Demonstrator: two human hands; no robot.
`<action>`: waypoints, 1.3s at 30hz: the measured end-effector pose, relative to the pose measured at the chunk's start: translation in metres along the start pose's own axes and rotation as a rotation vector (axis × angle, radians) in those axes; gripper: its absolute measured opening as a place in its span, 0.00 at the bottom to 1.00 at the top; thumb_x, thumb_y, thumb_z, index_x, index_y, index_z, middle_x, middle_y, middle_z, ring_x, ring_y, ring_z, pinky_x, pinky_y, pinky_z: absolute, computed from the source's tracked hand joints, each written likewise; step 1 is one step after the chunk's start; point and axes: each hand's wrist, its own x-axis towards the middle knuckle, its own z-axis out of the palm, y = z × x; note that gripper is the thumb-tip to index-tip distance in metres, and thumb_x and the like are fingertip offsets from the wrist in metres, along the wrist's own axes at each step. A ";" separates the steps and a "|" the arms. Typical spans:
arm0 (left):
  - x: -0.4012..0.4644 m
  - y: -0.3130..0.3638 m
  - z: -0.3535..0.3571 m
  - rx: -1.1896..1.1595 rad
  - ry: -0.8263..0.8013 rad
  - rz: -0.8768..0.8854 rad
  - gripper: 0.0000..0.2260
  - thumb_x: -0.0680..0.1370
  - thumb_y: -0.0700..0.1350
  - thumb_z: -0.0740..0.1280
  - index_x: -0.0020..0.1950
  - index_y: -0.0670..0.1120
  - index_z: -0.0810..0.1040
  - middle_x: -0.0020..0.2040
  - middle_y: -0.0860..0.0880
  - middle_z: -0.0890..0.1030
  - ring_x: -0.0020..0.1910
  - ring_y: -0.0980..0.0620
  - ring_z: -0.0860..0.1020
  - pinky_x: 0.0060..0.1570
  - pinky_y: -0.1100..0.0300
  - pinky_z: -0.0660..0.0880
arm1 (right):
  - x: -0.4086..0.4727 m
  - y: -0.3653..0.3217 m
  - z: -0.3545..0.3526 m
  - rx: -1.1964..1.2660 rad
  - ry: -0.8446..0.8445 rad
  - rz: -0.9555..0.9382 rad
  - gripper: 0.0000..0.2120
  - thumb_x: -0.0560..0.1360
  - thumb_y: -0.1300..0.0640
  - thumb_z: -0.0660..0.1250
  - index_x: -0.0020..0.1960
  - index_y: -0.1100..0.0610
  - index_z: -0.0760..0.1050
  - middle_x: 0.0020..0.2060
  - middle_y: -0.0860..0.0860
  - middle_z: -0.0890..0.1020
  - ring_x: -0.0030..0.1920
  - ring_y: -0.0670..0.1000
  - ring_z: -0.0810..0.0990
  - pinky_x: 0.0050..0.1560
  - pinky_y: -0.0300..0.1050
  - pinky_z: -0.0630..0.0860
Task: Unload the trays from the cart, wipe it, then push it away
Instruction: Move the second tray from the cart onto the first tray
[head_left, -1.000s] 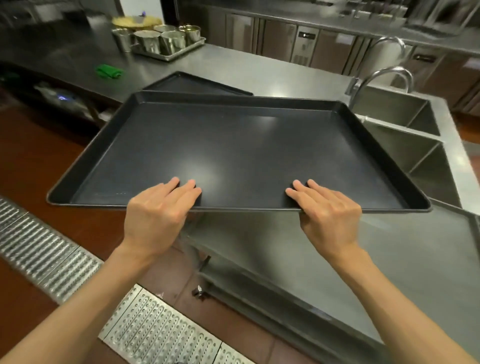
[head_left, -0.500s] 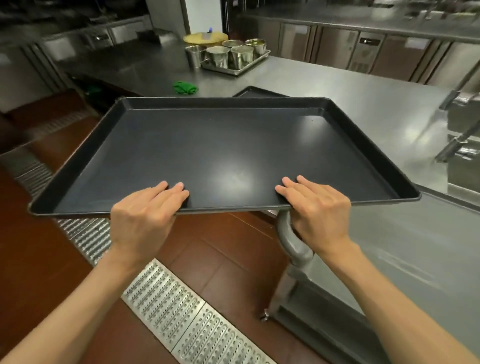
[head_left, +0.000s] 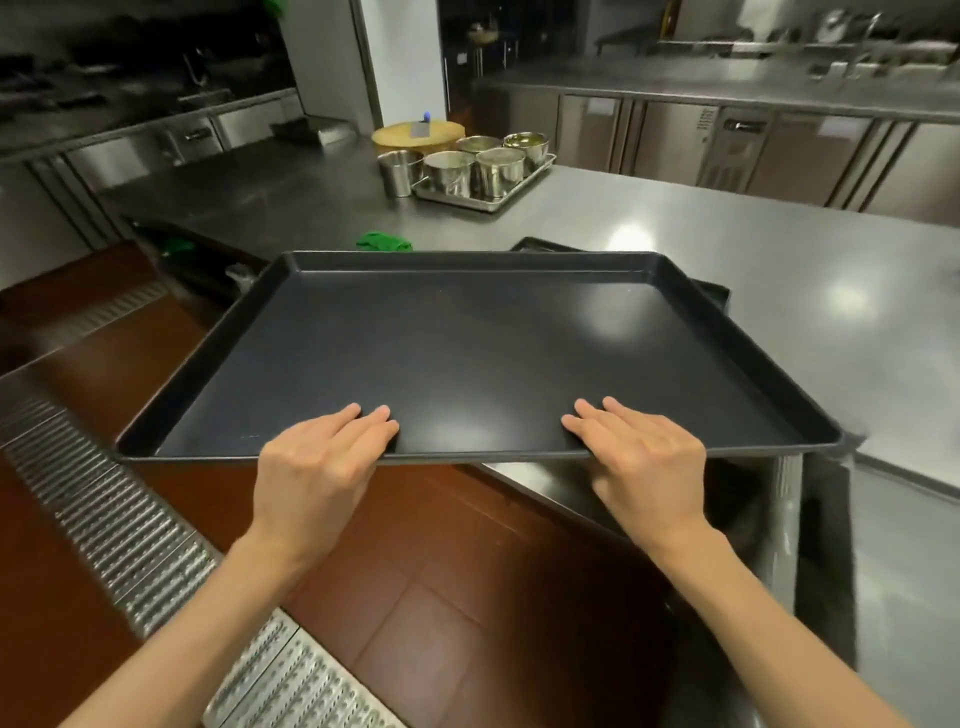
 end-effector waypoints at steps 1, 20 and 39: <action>0.012 -0.012 0.018 -0.014 -0.010 0.015 0.11 0.77 0.43 0.64 0.49 0.42 0.86 0.48 0.44 0.86 0.46 0.42 0.85 0.40 0.49 0.83 | 0.007 0.008 0.016 -0.005 -0.009 0.013 0.14 0.64 0.69 0.77 0.48 0.58 0.86 0.47 0.54 0.88 0.47 0.59 0.87 0.39 0.52 0.84; 0.226 -0.160 0.380 -0.432 -0.017 0.341 0.11 0.73 0.39 0.65 0.50 0.43 0.86 0.51 0.45 0.86 0.50 0.44 0.85 0.49 0.47 0.82 | 0.128 0.134 0.230 -0.366 -0.324 0.467 0.26 0.55 0.70 0.82 0.51 0.56 0.86 0.50 0.53 0.87 0.51 0.57 0.87 0.47 0.53 0.83; 0.288 -0.151 0.569 -0.539 -0.208 0.374 0.09 0.72 0.38 0.71 0.50 0.46 0.85 0.54 0.49 0.86 0.52 0.47 0.84 0.53 0.48 0.80 | 0.123 0.249 0.366 -0.421 -0.378 0.559 0.15 0.66 0.68 0.76 0.49 0.54 0.86 0.49 0.51 0.88 0.49 0.56 0.87 0.48 0.53 0.83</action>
